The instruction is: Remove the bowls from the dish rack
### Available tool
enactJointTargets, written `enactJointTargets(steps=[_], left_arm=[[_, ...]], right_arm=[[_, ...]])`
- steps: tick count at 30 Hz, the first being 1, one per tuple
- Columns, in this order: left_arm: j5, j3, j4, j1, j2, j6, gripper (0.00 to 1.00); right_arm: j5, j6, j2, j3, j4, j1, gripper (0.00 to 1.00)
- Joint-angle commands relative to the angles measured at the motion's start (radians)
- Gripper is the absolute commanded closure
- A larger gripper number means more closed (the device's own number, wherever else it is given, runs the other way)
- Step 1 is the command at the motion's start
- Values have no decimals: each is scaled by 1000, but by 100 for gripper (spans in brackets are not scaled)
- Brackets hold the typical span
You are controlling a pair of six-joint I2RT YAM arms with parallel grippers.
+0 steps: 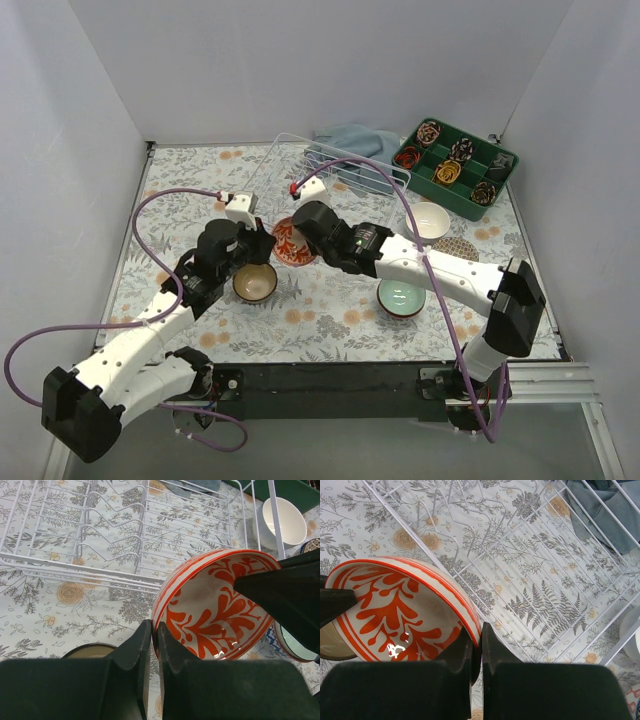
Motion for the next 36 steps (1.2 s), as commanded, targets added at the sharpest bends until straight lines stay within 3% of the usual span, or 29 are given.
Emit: enactJointTargets(steps=[1, 2, 4, 5, 9, 14, 22, 26, 36], left_arm=[[3, 38, 59, 0, -68, 1, 88], [4, 35, 62, 0, -74, 1, 65], [13, 27, 82, -2, -96, 6, 44], [16, 22, 88, -2, -103, 9, 29], [38, 4, 120, -2, -143, 16, 4], [33, -22, 164, -2, -195, 38, 2], [-33, -41, 177, -2, -232, 55, 2], [-50, -39, 175, -2, -231, 59, 2], [-70, -42, 175, -2, -215, 64, 2]], right_arm=[[47, -5, -20, 50, -35, 7, 99], [53, -4, -28, 48, -52, 7, 99], [63, 1, -52, 44, -77, 7, 99], [58, 7, -65, 35, -103, 2, 99], [0, 35, -143, -16, -164, -33, 99], [-137, 65, -325, -137, -210, -111, 99], [-414, 67, -589, -318, -327, -360, 99], [-496, 15, -634, -389, -400, -475, 99], [-720, -91, -662, -539, -376, -708, 99]])
